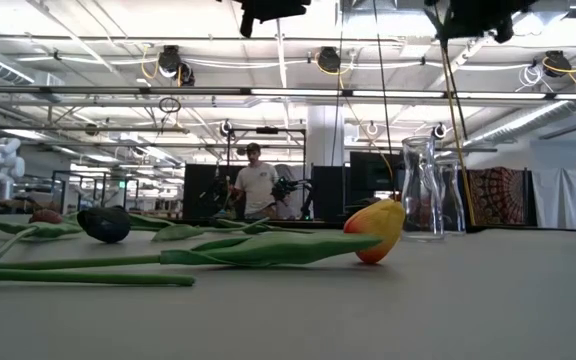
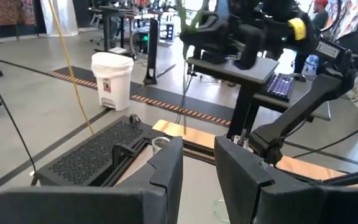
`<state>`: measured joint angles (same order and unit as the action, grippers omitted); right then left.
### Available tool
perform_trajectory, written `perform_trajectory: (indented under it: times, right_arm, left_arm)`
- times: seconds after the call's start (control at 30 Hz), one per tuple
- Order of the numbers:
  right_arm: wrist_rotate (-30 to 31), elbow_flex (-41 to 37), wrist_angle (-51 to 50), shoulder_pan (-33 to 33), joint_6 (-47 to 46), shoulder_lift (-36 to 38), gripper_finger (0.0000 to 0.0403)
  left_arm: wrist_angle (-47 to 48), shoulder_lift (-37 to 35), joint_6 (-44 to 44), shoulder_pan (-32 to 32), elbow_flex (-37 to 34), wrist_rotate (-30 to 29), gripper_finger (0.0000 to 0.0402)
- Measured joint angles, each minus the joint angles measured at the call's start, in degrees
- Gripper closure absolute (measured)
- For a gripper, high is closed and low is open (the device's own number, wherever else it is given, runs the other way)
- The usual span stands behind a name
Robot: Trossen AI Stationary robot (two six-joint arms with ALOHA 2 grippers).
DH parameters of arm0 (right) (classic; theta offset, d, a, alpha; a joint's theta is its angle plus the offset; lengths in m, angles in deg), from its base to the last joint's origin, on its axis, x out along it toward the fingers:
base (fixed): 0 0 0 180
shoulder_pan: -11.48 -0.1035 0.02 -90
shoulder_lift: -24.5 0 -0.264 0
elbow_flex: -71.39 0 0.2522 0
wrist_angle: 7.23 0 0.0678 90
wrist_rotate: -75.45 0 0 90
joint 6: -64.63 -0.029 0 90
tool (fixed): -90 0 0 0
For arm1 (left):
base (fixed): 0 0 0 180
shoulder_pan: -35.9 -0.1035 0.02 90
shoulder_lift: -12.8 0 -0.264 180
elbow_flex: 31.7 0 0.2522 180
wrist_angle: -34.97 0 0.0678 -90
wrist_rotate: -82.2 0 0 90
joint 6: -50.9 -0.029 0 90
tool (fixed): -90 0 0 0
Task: Sort flowers into vase by color
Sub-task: Put the top left black tulip into the top transparent vase
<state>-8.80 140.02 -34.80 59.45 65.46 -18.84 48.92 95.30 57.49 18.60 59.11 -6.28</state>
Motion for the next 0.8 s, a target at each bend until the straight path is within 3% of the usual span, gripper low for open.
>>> perform_trajectory:
  times: [0.33,0.57,0.8]
  right_arm:
    - [-3.10,0.00,7.18,3.26,-0.62,-8.31,0.0402]
    - [-3.20,0.00,8.96,5.79,-0.07,-9.55,0.0402]
    - [-7.40,0.00,8.73,7.62,-0.58,-11.61,0.0402]
  left_arm:
    - [0.42,0.02,0.02,0.02,0.00,-0.09,0.0304]
    - [0.59,0.02,0.14,0.07,0.00,-0.09,0.0304]
    - [0.57,0.02,0.09,0.07,0.00,-0.09,0.0304]
